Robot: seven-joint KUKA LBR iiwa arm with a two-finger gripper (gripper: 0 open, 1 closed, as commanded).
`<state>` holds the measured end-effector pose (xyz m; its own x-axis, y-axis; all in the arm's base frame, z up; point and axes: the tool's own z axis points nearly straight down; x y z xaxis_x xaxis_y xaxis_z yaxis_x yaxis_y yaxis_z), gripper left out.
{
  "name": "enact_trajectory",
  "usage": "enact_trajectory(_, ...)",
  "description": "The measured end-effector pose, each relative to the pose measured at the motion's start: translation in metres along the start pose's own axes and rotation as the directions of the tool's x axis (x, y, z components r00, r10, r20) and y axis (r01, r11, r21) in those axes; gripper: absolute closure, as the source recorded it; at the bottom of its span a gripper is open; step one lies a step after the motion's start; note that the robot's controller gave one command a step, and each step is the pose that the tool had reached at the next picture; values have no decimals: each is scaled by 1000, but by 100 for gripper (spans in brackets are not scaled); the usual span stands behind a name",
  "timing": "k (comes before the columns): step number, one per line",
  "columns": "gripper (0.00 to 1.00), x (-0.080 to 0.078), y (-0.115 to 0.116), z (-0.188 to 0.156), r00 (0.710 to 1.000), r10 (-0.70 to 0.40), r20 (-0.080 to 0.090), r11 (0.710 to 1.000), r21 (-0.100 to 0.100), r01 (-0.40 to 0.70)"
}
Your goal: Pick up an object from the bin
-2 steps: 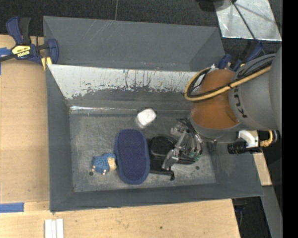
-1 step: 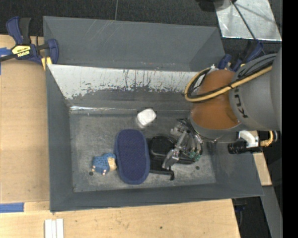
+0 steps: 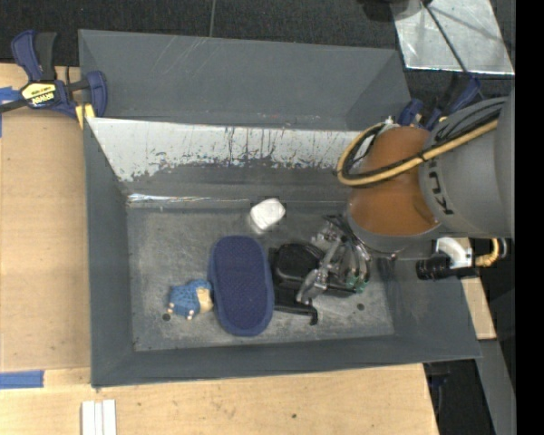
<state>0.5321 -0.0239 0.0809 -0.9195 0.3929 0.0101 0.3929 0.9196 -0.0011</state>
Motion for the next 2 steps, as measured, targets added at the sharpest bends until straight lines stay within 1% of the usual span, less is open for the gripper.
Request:
enact_trajectory(1,100,1,-1,-23,1000,-4,9,1000,0,4)
enact_trajectory(2,100,1,-2,-71,1000,-7,11,1000,-1,7)
